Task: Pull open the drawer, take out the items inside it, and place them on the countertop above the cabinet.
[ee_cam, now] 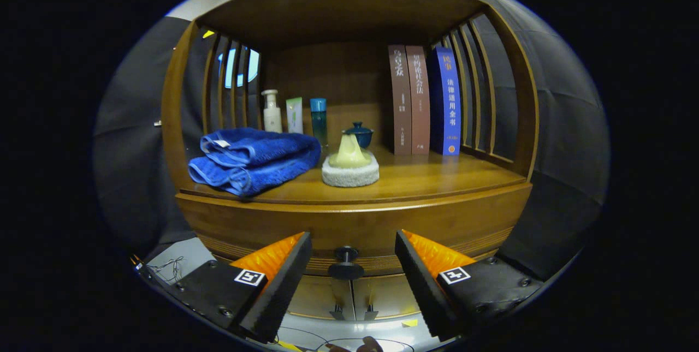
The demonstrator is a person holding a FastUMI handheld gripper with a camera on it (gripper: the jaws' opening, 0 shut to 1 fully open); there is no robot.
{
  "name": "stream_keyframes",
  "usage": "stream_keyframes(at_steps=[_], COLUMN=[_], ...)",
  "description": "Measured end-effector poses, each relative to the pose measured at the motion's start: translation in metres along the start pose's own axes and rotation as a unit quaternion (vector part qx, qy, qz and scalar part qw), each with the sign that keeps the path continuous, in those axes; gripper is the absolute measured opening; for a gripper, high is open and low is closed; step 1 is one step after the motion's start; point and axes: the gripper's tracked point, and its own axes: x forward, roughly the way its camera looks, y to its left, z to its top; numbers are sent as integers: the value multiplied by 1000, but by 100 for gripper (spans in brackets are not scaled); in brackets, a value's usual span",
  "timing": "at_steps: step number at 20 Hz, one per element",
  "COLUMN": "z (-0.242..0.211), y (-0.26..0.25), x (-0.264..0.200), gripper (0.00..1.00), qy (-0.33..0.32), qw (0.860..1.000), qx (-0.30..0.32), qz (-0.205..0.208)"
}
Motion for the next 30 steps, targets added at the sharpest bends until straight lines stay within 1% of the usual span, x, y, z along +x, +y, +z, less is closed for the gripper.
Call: stream_keyframes(at_steps=[3, 7, 9, 11, 13, 15, 16, 20, 23, 30], z=[41, 118, 158, 188, 208, 232, 238, 240, 242, 244], y=[3, -2, 6, 13, 16, 24, 24, 12, 7, 5], x=[-36, -89, -118, -142, -162, -180, -188, -210, -214, -213], gripper=[100, 100, 100, 99, 99, 99, 99, 99, 99, 99], qy=[-21, -63, -83, -99, -105, -121, -126, -122, -128, -132], qw=[1000, 998, 996, 995, 994, 991, 990, 992, 991, 991], qx=[7, -4, -2, 1, 3, 16, 21, 7, 1, 9], qz=[12, 4, 16, 29, 35, 50, 53, 34, 28, 30])
